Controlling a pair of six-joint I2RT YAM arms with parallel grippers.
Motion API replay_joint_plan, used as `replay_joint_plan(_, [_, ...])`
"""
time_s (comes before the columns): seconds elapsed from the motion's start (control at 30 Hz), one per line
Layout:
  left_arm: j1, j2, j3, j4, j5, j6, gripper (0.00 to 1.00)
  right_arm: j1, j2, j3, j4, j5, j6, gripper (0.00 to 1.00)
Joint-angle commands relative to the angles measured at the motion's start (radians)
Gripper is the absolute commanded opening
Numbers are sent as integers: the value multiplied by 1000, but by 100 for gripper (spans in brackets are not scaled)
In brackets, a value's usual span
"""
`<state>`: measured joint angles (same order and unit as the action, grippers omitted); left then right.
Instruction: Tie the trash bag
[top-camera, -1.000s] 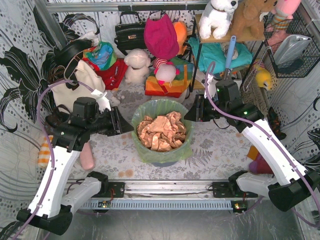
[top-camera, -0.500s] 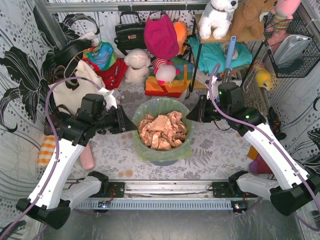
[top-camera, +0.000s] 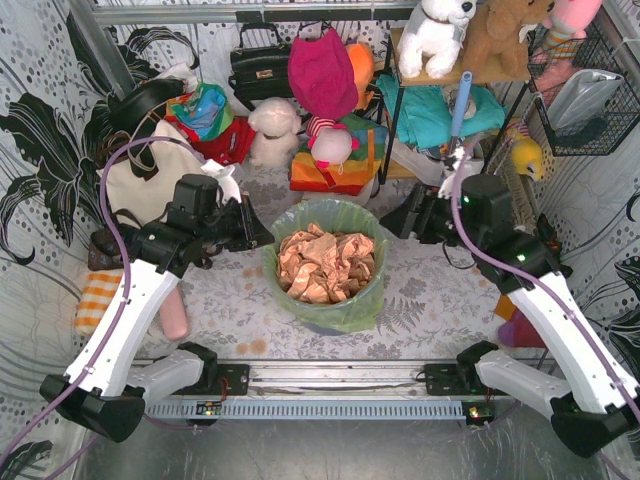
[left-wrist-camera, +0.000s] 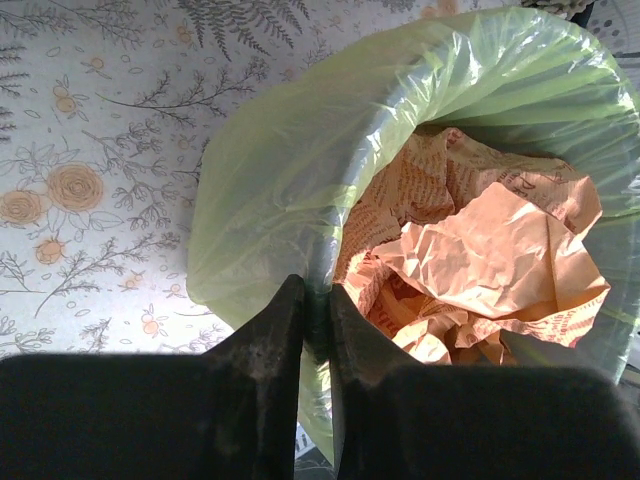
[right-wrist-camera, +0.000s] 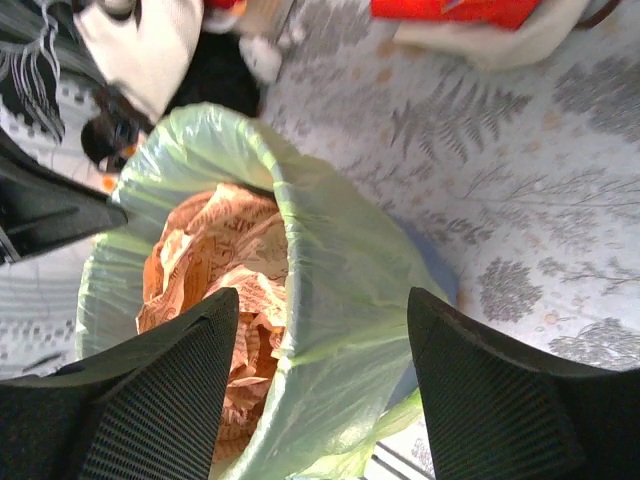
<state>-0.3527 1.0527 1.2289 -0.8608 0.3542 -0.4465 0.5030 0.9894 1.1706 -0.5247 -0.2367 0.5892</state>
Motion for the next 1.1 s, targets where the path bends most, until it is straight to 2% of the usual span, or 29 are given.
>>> replay_joint_plan(0.0, [-4,3,28,26,-30,42,21,3,-105,31,-53,252,65,69])
replay_joint_plan(0.13, [-3,6,26,26,-16,32,21,2,-178,-13,-168,421,133,69])
replay_joint_plan(0.2, [-4,5,30,20,-19,29,20,2,-212,-49,-220,443,182,68])
replay_joint_plan(0.4, [-4,2,31,13,-21,15,21,3,-287,-236,-296,312,327,66])
replay_joint_plan(0.5, [-3,-4,29,12,-18,7,21,3,-345,-387,-233,204,418,64])
replay_joint_plan(0.67, [-4,-11,24,14,-17,-4,21,3,-398,-626,73,-15,527,61])
replay_joint_plan(1.07, [-5,-22,29,12,-11,-22,22,4,-257,-681,241,-114,535,46])
